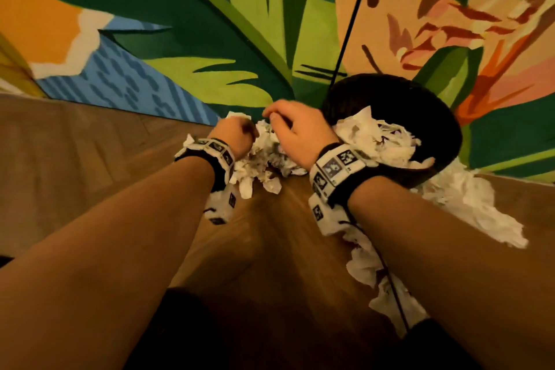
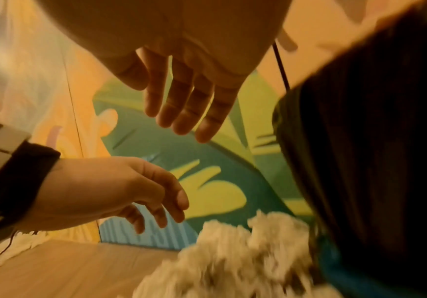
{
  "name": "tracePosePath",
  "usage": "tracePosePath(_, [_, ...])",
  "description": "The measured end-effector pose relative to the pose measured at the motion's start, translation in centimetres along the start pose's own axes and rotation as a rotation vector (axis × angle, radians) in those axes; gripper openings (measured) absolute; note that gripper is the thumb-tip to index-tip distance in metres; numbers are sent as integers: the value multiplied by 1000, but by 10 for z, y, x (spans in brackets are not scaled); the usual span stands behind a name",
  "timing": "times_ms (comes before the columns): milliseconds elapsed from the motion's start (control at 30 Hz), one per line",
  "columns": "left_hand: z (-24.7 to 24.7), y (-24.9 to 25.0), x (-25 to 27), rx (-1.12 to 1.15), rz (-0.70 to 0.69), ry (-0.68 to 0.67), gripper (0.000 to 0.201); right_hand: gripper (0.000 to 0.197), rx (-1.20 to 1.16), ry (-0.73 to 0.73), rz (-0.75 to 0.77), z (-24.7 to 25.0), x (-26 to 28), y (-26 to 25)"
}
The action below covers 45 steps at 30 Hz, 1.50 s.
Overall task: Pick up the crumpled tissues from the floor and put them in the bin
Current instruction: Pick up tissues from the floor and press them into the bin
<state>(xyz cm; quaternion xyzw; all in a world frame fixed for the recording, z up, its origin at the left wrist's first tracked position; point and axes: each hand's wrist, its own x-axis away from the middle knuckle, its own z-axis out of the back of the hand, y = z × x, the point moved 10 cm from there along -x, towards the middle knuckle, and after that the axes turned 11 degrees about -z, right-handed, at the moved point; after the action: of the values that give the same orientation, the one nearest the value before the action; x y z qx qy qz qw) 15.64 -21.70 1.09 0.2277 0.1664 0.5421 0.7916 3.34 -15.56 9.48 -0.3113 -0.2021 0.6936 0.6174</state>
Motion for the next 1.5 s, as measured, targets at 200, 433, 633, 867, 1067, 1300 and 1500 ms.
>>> tracePosePath(200, [-87, -63, 38, -72, 185, -337, 28, 23, 79, -252, -275, -95, 27, 95])
tracePosePath(433, [-179, -98, 64, -23, 279, -574, 51, 29, 312, -557, -537, -155, 75, 195])
tracePosePath(633, [-213, -105, 72, 32, 245, -564, 70, 31, 260, -522, -446, -182, 56, 191])
tracePosePath(867, [-199, -91, 67, 96, 218, -183, 35, 64, 415, -736, -362, -228, 55, 195])
tracePosePath(1067, [-214, -105, 63, 59, 309, -285, 46, 58, 330, -515, -447, -207, 57, 208])
tracePosePath(1300, [-204, -105, 72, 50, 265, -191, 23, 66, 268, -492, -677, -191, 86, 241])
tracePosePath(1500, [-195, -105, 82, 262, 360, -86, 18, 24, 231, -327, -821, -174, 114, 263])
